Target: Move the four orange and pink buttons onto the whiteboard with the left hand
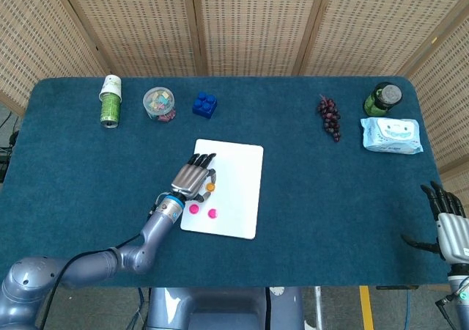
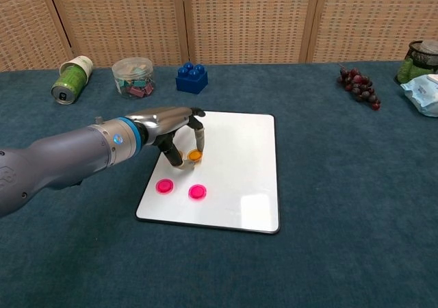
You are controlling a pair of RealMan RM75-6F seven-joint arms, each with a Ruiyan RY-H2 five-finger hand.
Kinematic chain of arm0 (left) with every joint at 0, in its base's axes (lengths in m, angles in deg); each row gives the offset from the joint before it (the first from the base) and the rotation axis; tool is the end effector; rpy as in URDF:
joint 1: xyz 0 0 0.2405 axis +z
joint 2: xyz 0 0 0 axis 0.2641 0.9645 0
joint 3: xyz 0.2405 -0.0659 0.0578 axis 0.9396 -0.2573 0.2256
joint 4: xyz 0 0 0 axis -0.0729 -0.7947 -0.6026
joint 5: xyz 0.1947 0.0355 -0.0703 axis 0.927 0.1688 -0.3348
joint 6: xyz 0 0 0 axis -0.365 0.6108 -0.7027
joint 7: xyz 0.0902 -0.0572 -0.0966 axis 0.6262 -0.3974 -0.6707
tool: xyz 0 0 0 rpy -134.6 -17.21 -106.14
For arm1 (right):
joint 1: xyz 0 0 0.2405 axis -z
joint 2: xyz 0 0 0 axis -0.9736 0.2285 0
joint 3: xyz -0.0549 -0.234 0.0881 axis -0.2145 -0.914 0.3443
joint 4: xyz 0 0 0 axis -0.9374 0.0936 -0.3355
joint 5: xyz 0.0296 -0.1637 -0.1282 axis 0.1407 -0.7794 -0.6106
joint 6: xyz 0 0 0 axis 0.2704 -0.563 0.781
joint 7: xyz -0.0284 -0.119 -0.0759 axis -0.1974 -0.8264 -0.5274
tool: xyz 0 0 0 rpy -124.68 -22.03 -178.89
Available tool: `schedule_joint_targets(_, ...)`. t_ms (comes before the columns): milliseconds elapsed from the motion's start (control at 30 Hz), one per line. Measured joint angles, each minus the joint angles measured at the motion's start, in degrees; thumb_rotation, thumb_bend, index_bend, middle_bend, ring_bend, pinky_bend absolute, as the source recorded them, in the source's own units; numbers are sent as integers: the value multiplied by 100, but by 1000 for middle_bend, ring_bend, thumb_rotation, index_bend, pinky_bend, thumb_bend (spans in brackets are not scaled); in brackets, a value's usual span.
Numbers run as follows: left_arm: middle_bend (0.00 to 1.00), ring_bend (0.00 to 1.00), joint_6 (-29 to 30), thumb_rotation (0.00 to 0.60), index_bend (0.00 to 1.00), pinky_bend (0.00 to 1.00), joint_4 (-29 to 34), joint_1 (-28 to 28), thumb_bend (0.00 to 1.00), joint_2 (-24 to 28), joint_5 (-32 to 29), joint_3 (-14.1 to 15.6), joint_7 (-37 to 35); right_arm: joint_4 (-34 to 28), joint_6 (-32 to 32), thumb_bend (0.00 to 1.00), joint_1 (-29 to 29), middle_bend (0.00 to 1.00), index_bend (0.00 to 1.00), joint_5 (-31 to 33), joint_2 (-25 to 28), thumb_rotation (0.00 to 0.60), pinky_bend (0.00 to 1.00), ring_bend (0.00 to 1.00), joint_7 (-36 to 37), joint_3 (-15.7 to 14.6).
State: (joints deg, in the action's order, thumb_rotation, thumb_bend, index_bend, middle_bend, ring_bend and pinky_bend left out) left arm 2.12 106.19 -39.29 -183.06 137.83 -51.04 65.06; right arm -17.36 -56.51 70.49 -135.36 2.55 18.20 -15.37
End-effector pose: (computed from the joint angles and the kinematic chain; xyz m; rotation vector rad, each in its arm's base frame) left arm -0.1040 0.3743 -0.1067 -1.9407 -1.0727 -0.8130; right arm -0.3651 -0.2014 0.1633 1.2641 -1.0697 0.8955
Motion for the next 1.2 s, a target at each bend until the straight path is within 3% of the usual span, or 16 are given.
schedule_joint_targets(233,0,0,-61,600,328,0,-12,-20,337,-8,-61,10,21,-5,3,0,1,0,0,6,4,600,0,0,-7,1)
schedule_joint_targets(600,0,0,-42,600,138,0,7,-17,321,-19,34,-12,-106,-7,3,0,7,0,0,8,18,600,0,0,14,1)
schedule_joint_targets(767,0,0,12,600,60,0,339,40,304,175,198,-59,-293,-3,5,0,5,0,0,3,20,600,0,0,22,1)
schedule_joint_targets(900,0,0,162,600,31,0,847,133,278,509,426,-109,-460,-19,-20,0,9,0,0,-24,22,600,0,0,10,-6)
schedule_joint_targets(1033,0,0,489,600,1,0,1605,337,143,1138,855,-131,-645,-48,-69,0,23,0,0,-43,32,600,0,0,5,-5)
schedule_joint_targets(1200,0,0,1184,600,0,0,2347,794,49,2074,1647,-28,-887,-103,-176,0,55,0,0,-88,54,600,0,0,-10,-4)
